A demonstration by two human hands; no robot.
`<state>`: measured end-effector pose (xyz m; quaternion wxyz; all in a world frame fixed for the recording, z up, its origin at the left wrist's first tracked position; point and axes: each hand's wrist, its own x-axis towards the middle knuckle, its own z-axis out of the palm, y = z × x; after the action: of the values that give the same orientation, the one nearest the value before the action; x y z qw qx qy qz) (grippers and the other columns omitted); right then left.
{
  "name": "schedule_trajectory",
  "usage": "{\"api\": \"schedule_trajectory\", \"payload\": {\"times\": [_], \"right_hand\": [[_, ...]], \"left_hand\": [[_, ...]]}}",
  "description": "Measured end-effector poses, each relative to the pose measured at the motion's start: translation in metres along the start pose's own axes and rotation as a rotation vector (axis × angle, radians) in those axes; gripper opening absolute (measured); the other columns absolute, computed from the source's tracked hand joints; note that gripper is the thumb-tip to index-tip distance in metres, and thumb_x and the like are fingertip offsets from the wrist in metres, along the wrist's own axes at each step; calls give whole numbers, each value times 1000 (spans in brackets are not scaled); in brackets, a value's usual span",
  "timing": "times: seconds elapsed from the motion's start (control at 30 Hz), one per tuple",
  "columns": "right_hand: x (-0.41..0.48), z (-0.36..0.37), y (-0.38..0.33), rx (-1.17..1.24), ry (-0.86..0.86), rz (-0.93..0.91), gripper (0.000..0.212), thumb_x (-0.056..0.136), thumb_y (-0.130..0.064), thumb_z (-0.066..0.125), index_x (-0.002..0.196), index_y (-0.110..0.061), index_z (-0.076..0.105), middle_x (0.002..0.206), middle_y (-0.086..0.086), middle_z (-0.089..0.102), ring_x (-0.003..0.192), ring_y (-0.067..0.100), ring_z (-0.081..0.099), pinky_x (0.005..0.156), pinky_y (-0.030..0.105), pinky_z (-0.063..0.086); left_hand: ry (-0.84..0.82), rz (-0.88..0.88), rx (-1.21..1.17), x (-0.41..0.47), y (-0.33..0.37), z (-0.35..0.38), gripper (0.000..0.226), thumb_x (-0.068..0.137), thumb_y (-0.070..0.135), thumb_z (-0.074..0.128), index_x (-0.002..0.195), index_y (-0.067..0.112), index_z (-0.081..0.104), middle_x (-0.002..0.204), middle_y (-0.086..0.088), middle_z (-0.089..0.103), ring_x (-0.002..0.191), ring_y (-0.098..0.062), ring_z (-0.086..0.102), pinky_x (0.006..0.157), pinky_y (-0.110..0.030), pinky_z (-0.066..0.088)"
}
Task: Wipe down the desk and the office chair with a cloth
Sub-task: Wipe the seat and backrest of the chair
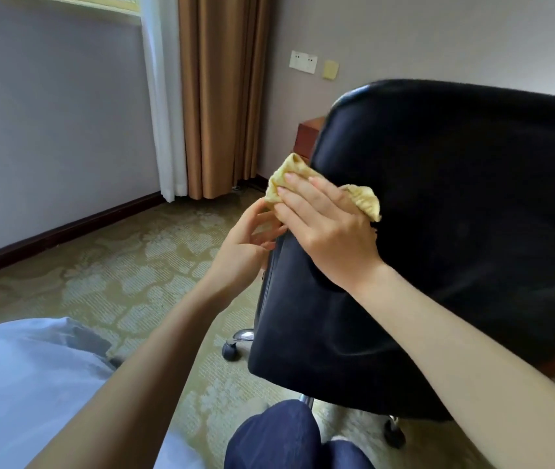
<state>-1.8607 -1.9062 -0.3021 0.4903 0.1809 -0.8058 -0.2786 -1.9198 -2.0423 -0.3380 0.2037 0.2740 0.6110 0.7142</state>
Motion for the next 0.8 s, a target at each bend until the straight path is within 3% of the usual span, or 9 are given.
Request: {"api": "schedule_trajectory", "payload": {"times": [0.07,0.1,0.2,0.27,0.37,0.53,0.63,0.8], "right_hand": [[-26,9,-15,40,-81,-30,21,90,-3,60,101,-12,75,115,3,68,114,16,60,97,32,48],[-37,12,-21,63,-105,-36,22,89,-2,60,103,-12,74,116,3,67,115,15,60,97,31,48],[-63,21,-31,137,-139,-52,25,92,-2,55,107,-11,72,119,4,66,116,15,59,97,31,48],[-73,24,-33,167,-161,-92,23,92,-3,56,109,-9,72,121,4,65,117,14,58,96,30,48],[-94,24,-31,218,-226,-193,24,91,-3,56,110,-9,70,120,3,66,116,15,58,96,31,48],[-146,-5,-5,146,-466,-437,27,84,-10,64,110,-15,70,118,-3,66,114,12,59,106,31,40],[-168,-32,23,70,-526,-485,33,80,-7,61,110,-17,71,123,-2,63,118,11,57,109,32,33],[-162,-71,70,96,-554,-438,34,87,2,56,116,-10,67,130,5,58,123,17,53,104,34,42]], "left_hand": [[58,-8,82,-1,-3,-5,83,75,-27,29,143,21,35,136,2,48,99,-4,61,64,-10,47],[81,-15,119,-1,-6,-9,83,76,-24,31,145,22,34,140,2,44,103,-5,58,63,-9,47],[128,3,243,-1,-11,-10,85,76,-22,34,146,25,31,150,5,34,129,-13,43,95,-25,46],[169,52,321,-4,-9,-3,87,74,-22,36,148,23,28,153,4,28,137,-7,28,111,-29,30],[185,178,455,-15,-10,20,92,71,-20,40,150,21,18,158,4,14,139,2,11,111,-12,12],[96,434,616,-37,-19,64,104,64,-17,42,147,26,-3,154,6,-21,145,-14,-18,119,-31,-1],[9,430,705,-40,-22,81,108,65,-11,42,139,37,-20,148,11,-33,141,-13,-28,117,-34,-8],[71,372,844,-34,-26,93,111,70,-7,46,130,35,-37,137,11,-48,134,-13,-39,113,-31,-17]]}}
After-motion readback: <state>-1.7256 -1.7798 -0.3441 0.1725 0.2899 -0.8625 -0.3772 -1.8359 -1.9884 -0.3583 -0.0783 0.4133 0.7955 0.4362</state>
